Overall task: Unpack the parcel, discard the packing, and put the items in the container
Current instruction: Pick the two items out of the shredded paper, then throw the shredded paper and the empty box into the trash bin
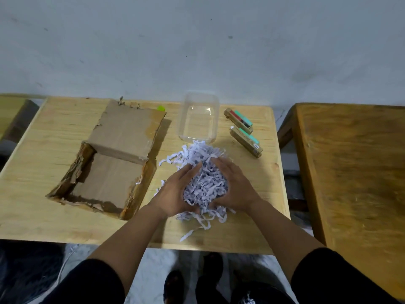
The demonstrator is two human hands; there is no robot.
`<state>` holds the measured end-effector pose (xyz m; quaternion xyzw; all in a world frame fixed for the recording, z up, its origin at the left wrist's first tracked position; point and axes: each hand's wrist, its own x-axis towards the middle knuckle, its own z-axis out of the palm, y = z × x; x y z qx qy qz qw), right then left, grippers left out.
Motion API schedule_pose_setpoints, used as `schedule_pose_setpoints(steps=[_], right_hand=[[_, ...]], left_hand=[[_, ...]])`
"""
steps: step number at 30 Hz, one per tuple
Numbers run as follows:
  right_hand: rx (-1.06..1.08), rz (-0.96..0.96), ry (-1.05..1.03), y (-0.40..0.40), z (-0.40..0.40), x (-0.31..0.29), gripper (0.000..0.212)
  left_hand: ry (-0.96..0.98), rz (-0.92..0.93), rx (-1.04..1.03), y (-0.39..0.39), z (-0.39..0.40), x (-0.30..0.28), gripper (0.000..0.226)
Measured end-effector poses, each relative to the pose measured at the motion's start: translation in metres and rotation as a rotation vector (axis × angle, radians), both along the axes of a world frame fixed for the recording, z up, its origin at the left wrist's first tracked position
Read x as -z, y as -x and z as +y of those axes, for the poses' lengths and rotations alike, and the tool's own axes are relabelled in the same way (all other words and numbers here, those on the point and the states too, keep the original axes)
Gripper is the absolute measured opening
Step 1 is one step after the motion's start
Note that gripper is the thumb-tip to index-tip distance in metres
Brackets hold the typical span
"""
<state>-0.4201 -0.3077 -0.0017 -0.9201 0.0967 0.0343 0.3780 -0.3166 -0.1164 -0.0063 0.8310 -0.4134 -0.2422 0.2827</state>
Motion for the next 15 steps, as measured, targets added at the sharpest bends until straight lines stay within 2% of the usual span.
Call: schedule_pose_setpoints(steps=[4,7,11,15], right_hand=[[0.038,-0.09,-0.033,-0.002,0.009,0.006,0.097],[0.087,-0.105,-0.011,-0.002,0.014,0.007,0.076],[0.15,-0.097,-0.002,-0.002,0.021,0.0,0.063],[0.206,-0.119,0.018,0.0,0.026,-0.014,0.055]], left_hand=[[0.127,0.033,-0.063,0.004,-0.003,0.0,0.097],[0.174,-0.016,-0.122,0.005,-0.005,0.006,0.079],[0.249,-0.016,-0.172,0.005,-0.005,0.009,0.061],[0.303,-0.095,-0.103,0.001,-0.008,-0.008,0.049]])
